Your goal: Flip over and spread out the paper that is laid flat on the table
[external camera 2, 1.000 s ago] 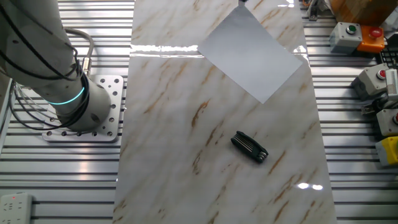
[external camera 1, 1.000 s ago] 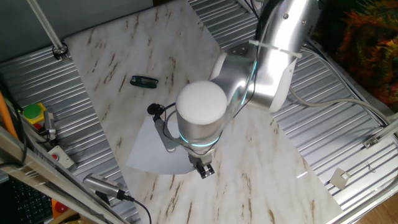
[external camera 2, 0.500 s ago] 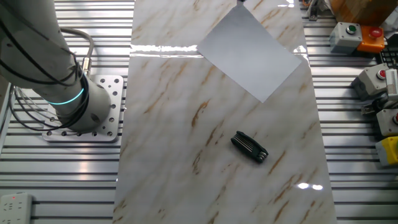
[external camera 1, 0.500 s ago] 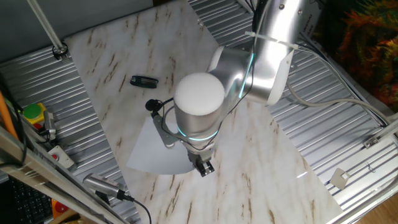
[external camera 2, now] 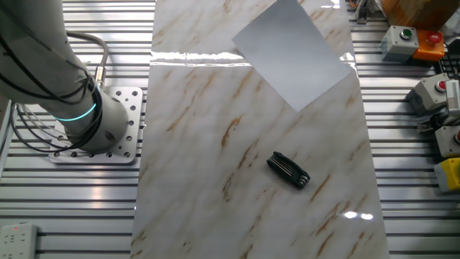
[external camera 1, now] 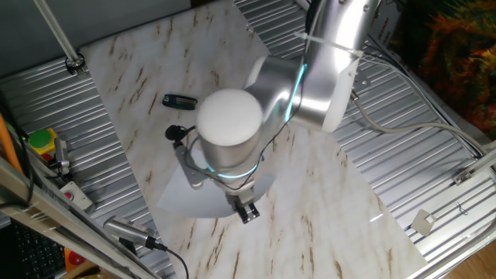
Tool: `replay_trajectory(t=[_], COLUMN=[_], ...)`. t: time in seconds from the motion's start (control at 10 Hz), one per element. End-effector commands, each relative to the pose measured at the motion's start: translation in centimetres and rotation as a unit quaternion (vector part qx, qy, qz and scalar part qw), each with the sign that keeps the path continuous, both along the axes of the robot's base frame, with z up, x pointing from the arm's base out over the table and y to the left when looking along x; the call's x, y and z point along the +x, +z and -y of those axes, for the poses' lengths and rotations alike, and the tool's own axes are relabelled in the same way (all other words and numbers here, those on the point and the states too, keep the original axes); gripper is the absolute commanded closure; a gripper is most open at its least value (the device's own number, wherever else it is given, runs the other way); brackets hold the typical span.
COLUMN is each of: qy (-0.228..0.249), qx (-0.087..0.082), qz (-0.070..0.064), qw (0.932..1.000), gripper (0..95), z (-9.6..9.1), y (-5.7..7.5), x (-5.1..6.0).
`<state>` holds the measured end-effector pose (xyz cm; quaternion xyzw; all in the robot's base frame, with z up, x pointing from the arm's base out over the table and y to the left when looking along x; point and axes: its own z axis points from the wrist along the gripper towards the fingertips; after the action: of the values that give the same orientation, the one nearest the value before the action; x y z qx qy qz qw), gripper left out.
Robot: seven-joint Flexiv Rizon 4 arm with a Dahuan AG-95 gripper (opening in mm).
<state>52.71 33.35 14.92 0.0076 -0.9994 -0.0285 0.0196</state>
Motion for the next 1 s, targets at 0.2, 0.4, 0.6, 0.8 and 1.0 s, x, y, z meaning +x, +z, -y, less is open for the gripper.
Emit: replay_trajectory(t=[0.2, 0.4, 0.6, 0.8, 1.0], qy=[-0.011, -0.016, -0.020, -0.022, -0.024], qx=[0.022, 0.028, 0.035, 0.036, 0.038], qz=[-0.005, -0.012, -0.018, -0.026, -0.029], qw=[0.9997, 0.9994, 0.9990, 0.9988, 0.9986], gripper=[95.0, 95.0, 95.0, 95.0, 95.0], z=[-0.3, -0.4, -0.5, -0.7, -1.1], y=[1.8, 3.0, 3.9, 4.1, 4.5], x=[0.7, 0.9, 1.0, 1.3, 1.9])
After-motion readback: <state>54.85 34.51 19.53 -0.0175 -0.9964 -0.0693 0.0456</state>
